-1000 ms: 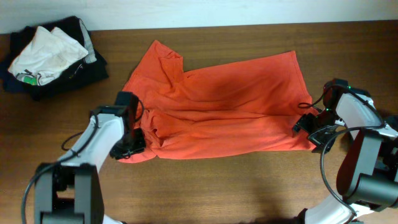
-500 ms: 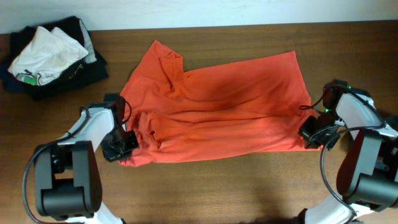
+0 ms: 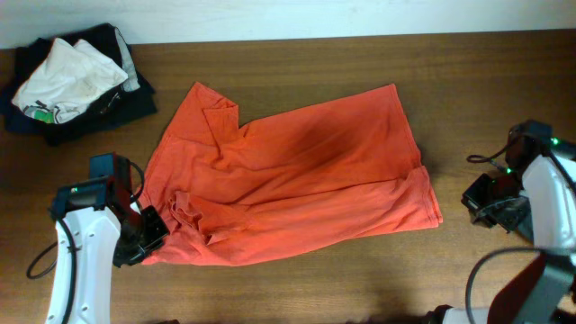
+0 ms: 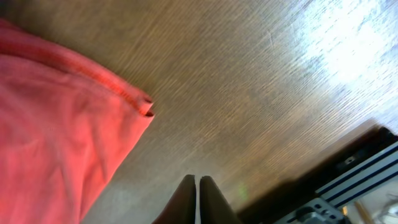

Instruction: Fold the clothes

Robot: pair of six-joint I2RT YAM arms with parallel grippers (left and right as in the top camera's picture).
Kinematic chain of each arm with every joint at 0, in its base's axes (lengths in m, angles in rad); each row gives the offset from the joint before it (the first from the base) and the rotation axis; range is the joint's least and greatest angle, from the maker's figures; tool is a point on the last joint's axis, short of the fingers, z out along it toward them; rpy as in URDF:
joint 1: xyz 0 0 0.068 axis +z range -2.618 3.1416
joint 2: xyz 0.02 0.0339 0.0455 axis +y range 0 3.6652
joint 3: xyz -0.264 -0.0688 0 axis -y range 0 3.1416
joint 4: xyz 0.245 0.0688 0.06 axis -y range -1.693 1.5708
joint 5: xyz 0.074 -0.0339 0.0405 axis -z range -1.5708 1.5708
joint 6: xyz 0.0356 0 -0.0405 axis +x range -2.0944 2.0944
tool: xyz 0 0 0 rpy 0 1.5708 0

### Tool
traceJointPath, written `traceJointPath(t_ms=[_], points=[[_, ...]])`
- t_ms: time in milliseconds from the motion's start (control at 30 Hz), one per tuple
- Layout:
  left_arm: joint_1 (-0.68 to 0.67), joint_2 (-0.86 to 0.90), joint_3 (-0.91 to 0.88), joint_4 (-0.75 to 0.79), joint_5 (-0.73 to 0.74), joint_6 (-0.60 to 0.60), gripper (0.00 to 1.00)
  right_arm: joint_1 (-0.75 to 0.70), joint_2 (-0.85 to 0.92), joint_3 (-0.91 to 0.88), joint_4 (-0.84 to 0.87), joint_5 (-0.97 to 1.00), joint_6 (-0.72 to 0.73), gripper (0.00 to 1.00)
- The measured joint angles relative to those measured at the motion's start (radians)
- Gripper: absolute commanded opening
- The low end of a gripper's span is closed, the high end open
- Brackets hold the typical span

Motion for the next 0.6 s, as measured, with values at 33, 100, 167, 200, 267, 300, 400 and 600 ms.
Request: traceJointPath(t_ms=[33, 100, 167, 200, 267, 300, 400, 600], points=[[0.000, 0.000, 0.000, 0.000, 0.000, -0.003, 0.99, 0.000, -0.027, 0.000, -0.004, -0.008, -0.013, 0.19], [0.000, 0.000, 0.000, 0.000, 0.000, -0.005, 0.99, 0.000, -0.035, 0.000, -0.011, -0.015, -0.028, 0.19], [0.000, 0.000, 0.000, 0.000, 0.000, -0.006, 0.99, 0.000, -0.035, 0.000, -0.016, -0.029, -0.039, 0.21], [0.000, 0.000, 0.000, 0.001, 0.000, -0.006, 0.99, 0.000, -0.035, 0.000, -0.015, -0.060, -0.063, 0.24], [0.000, 0.000, 0.010, 0.009, 0.000, -0.006, 0.99, 0.000, -0.035, 0.019, -0.019, -0.147, -0.124, 0.71], [0.000, 0.000, 0.032, 0.025, 0.000, -0.006, 0.99, 0.000, -0.035, 0.058, -0.017, -0.208, -0.164, 0.97], [0.000, 0.000, 0.151, 0.216, 0.044, 0.037, 0.97, 0.039, -0.035, 0.186, 0.064, -0.316, -0.217, 0.99], [-0.018, 0.089, 0.206, 0.796, 0.217, 0.187, 0.96, 0.394, -0.021, 0.274, 0.295, -0.280, -0.282, 0.99]])
